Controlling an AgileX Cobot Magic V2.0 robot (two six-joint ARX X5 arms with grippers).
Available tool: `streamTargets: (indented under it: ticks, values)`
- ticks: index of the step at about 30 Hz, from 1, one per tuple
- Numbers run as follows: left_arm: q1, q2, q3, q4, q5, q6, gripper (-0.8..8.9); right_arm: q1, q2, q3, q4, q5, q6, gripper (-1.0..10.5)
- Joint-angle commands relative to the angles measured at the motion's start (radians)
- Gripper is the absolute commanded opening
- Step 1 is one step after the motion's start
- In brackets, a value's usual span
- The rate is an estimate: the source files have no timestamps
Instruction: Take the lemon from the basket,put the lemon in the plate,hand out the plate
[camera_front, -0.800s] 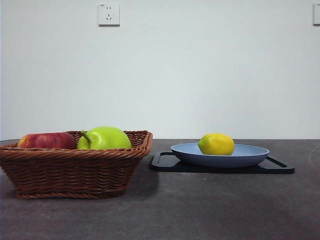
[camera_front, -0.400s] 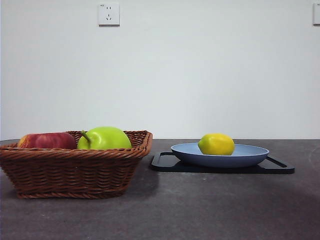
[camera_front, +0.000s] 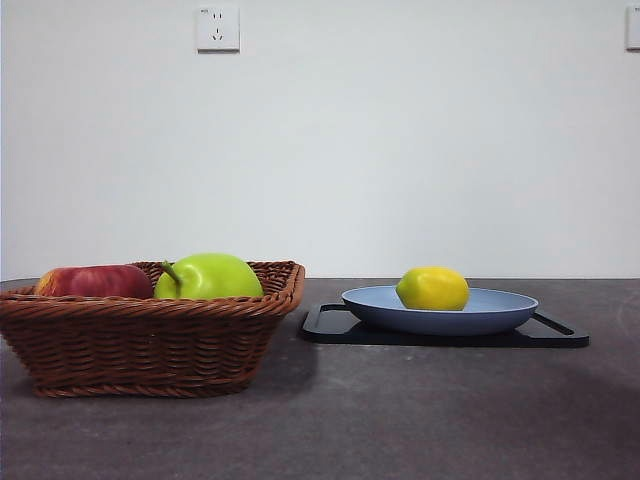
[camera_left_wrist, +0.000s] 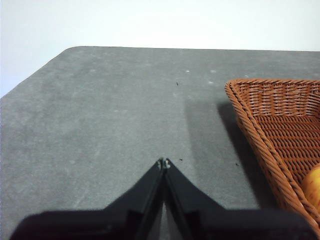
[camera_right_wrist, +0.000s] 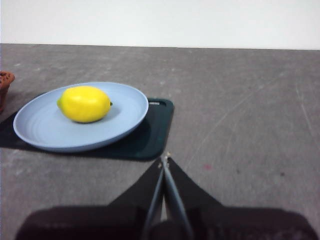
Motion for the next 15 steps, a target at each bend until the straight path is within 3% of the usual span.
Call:
streamTargets:
  ticks: [1,15]
  values:
    - [0.003,-0.003,-0.011,0.007,0.002,-0.011,0.08,0.0,-0.022,-0.006,-0.032,0.003,0.033,0.0]
    - [0.003,-0.003,-0.011,0.007,0.002,-0.011,0.08,0.0,-0.013,-0.006,-0.026,0.003,0.036,0.0]
